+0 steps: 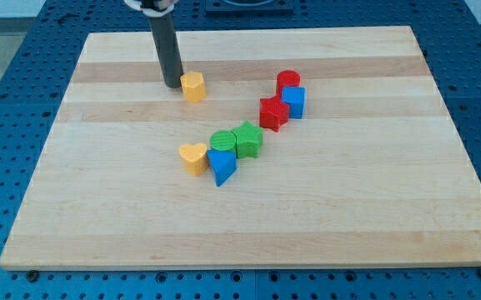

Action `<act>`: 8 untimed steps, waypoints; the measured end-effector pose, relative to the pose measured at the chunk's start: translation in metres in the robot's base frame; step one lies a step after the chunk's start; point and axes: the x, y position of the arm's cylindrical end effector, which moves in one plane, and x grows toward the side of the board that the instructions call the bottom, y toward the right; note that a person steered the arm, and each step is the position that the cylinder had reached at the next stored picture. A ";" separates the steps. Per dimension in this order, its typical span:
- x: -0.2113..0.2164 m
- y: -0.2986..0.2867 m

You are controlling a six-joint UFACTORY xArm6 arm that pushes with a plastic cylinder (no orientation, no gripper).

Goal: Move your arm to the bottom center

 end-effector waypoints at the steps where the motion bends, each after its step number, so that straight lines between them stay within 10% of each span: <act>1: 0.006 -0.025; 4: 0.094 -0.093; 6: 0.207 -0.038; 8: 0.226 0.009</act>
